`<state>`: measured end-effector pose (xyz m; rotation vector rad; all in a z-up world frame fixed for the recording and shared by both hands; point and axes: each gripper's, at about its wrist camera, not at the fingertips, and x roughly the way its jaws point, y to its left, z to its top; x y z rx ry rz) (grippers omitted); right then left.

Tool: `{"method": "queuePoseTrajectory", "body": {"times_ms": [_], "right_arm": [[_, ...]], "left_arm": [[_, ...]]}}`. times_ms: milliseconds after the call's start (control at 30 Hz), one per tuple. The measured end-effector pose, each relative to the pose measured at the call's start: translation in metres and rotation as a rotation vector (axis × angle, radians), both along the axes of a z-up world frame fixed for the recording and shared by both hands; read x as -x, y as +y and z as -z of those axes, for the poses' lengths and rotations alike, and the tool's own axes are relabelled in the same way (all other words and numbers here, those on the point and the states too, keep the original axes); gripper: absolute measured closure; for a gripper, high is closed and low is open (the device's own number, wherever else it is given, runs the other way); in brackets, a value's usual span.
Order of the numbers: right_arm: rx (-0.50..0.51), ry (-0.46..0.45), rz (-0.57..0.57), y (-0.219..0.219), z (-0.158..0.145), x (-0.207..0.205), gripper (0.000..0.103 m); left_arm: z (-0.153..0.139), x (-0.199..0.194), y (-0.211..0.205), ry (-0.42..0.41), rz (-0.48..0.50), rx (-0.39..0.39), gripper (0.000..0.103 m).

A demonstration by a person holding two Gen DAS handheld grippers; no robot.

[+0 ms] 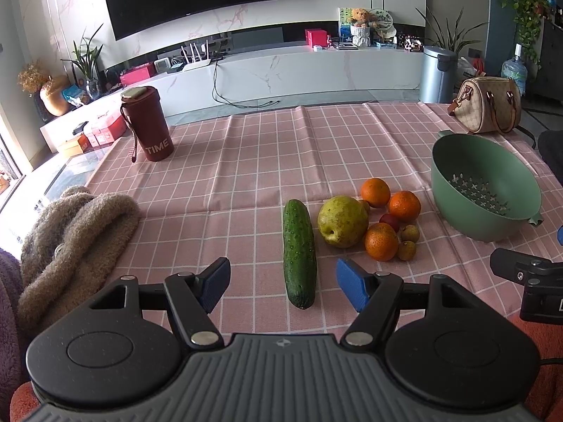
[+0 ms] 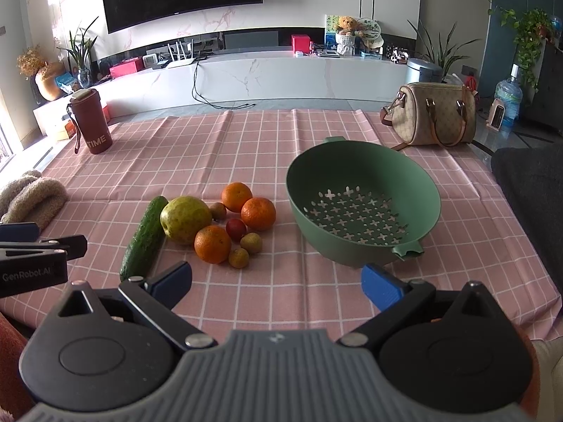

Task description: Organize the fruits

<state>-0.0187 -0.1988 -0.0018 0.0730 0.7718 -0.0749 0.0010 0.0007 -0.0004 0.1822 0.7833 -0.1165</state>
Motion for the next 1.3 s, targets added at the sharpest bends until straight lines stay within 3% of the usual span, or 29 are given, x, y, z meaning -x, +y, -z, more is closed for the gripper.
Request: {"method": "queuePoseTrajectory", "body": {"times_ms": [1300], "right_arm": [[-0.005,0.01,0.005,0.0001,0.0024,-0.0004,0.005]], "left_arm": [[-0.0019,-0.0006,-0.0028,0.006,-0.004,0.009,0.021]]}}
